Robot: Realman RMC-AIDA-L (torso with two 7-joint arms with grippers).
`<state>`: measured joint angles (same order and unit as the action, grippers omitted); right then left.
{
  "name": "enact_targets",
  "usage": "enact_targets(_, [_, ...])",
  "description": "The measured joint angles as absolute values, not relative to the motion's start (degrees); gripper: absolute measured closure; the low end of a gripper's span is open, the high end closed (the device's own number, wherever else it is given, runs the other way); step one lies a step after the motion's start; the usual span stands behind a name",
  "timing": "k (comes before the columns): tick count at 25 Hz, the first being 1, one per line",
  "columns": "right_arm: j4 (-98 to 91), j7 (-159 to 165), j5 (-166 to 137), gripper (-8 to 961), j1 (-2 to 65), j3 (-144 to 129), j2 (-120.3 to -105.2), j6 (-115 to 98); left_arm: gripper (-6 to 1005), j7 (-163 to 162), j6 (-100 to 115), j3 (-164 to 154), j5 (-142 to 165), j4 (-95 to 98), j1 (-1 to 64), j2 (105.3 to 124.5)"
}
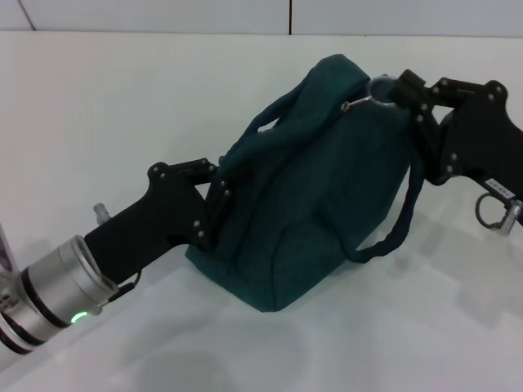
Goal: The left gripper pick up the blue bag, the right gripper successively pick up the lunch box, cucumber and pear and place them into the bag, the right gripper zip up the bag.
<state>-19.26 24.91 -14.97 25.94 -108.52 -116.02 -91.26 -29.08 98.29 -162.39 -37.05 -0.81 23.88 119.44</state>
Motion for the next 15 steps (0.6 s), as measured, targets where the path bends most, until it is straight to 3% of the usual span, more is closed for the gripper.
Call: enact_targets(15, [-14.93, 30.28, -12.09, 937, 24.68, -102.93, -115.67, -90.79, 950, -29.43, 98.84, -162.12, -37.68, -2.48, 24.0, 119.22])
